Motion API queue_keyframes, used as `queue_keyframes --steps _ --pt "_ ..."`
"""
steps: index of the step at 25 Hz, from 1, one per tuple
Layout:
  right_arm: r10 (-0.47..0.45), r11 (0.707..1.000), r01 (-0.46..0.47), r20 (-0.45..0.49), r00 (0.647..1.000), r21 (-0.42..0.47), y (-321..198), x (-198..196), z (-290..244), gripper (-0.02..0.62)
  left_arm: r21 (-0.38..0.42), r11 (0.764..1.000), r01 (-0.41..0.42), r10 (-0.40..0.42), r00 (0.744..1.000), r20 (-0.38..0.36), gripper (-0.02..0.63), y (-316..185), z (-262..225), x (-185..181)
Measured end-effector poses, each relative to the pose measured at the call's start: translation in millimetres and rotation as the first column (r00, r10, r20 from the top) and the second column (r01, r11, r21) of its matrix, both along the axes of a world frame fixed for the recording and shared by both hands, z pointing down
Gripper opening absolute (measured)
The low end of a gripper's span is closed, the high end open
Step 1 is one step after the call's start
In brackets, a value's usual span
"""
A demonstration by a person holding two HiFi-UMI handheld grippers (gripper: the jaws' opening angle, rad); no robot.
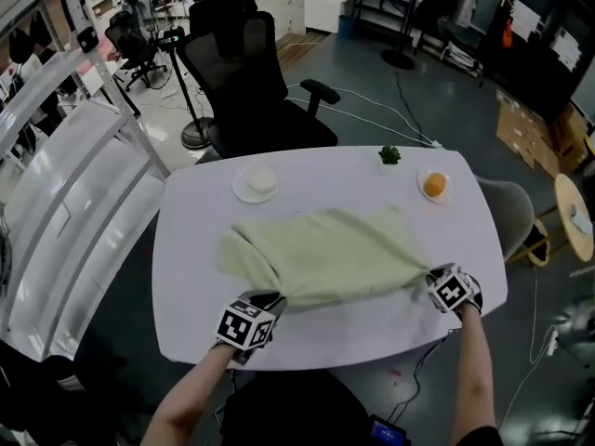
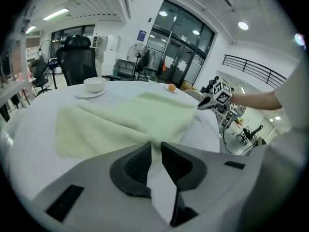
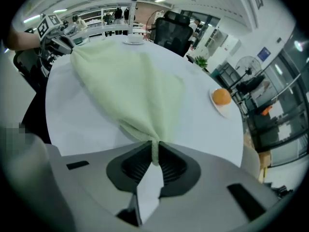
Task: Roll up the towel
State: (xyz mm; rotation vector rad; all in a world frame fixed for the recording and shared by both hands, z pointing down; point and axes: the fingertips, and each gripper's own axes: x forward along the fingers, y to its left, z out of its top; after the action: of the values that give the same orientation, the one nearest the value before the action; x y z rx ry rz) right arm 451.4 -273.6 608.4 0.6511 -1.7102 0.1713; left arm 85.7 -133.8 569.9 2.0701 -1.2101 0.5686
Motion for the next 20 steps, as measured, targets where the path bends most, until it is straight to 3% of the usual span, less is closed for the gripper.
queue_keyframes --steps 2,4,6,8,12,15,17,20 --pt "0.017 1.0 -0.017 -0.027 0.999 0.025 -2.5 7.1 11.2 0.054 0.02 0.997 0.075 -0.074 0.997 -0.024 0.087 -0.3 -8.9 -24.2" --pt "0.026 0.998 -0.024 -0.032 0.999 0.053 -5.6 11.5 15.2 0.072 0.037 0.988 0.151 -0.149 0.988 -0.038 0.173 -0.5 -16.4 -56.2" --pt "0.056 0.996 -0.056 -0.001 0.998 0.076 -6.3 14.6 8.1 0.148 0.038 0.972 0.23 -0.23 0.973 -0.022 0.271 -3.4 -16.1 -96.3" --pt "0.103 0.989 -0.111 0.082 0.991 0.097 -7.4 17.1 -9.1 0.206 0.028 0.95 0.311 -0.311 0.95 0.011 0.295 -10.5 -7.2 -136.6" --pt "0.262 0.961 -0.275 0.257 0.93 0.017 -7.1 36.8 -21.3 0.252 -0.032 0.917 0.397 -0.396 0.918 0.025 0.299 -32.3 21.6 -173.0" --pt "0.341 0.94 -0.334 0.258 0.904 -0.069 2.1 49.8 -6.2 0.233 -0.069 0.918 0.391 -0.386 0.919 0.08 0.292 -42.7 41.1 -176.1" --pt "0.369 0.93 -0.352 0.249 0.896 -0.109 8.2 51.4 8.8 0.219 -0.076 0.911 0.405 -0.395 0.911 0.12 0.252 -49.2 51.0 -179.4" --pt "0.419 0.908 -0.389 0.282 0.863 -0.157 8.8 41.2 23.7 0.182 -0.075 0.896 0.438 -0.424 0.893 0.153 0.139 -56.5 59.4 -185.2"
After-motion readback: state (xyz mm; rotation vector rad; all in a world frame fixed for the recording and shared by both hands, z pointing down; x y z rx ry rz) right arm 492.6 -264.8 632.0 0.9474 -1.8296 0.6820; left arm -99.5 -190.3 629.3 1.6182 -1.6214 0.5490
